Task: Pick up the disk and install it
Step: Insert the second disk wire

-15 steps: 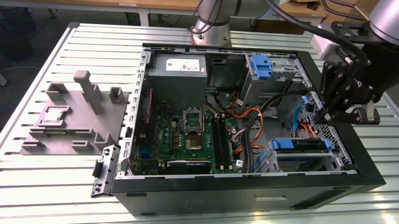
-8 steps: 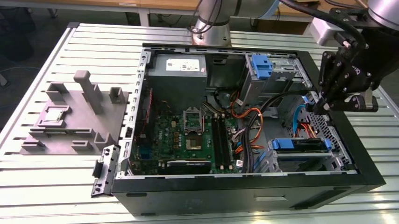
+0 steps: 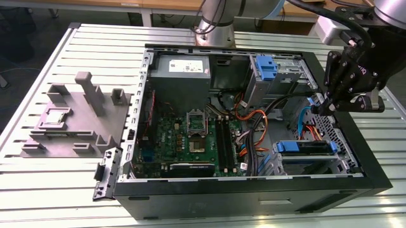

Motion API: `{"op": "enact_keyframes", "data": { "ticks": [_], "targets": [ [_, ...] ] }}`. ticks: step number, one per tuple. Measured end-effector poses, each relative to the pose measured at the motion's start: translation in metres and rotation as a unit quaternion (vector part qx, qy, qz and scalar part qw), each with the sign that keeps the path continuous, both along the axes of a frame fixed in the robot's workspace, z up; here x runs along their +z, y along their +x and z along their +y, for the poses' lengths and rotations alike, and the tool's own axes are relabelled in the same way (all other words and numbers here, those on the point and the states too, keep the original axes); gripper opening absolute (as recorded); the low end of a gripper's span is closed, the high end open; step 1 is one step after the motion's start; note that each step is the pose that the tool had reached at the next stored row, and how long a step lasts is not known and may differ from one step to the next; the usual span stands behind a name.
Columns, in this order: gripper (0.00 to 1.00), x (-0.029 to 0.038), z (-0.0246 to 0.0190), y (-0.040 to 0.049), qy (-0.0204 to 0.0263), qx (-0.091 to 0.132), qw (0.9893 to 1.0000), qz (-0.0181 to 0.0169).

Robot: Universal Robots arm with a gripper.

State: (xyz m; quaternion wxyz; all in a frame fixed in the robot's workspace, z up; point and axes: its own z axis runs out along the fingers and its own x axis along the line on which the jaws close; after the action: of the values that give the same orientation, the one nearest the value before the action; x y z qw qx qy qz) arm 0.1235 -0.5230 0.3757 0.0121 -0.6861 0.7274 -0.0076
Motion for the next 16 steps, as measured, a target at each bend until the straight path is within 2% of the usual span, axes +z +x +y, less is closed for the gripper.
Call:
{"op": "enact_keyframes", "data": {
  "ticks": [4,8,11,16],
  "targets": [
    [0.10,0.0008,0.0001,-0.0010,0.0012,0.000,1.0000,0.0000],
    [0.10,0.0065,0.0001,-0.0039,0.0084,0.000,1.0000,0.0000],
    [0.10,0.0097,0.0001,-0.0054,0.0116,0.000,0.9999,0.0000],
    [0.10,0.0098,0.0024,-0.0057,0.0120,-0.001,0.9999,0.0007]
  ]
}}
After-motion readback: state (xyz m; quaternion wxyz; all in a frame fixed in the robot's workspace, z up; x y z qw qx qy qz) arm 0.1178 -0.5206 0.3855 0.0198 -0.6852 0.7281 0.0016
